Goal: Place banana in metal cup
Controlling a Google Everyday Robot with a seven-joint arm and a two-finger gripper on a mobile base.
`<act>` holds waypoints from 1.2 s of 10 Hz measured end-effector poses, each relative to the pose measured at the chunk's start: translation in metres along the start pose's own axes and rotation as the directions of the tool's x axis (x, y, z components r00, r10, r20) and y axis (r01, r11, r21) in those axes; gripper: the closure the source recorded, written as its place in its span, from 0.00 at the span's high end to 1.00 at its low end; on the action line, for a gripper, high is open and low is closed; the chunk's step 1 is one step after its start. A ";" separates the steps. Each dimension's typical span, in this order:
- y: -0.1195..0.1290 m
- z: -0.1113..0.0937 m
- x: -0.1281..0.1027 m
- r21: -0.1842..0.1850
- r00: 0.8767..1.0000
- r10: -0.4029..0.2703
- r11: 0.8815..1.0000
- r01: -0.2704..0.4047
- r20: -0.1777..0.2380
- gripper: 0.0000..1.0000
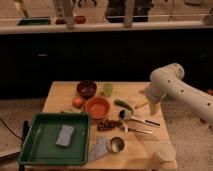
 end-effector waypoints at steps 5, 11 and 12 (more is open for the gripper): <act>-0.018 0.031 0.007 -0.046 0.999 -0.038 0.998 0.039 0.021 0.77; -0.043 0.077 0.034 -0.083 1.000 -0.030 0.996 0.031 0.007 0.77; -0.049 0.086 0.042 -0.089 1.000 -0.019 0.996 0.019 0.003 0.77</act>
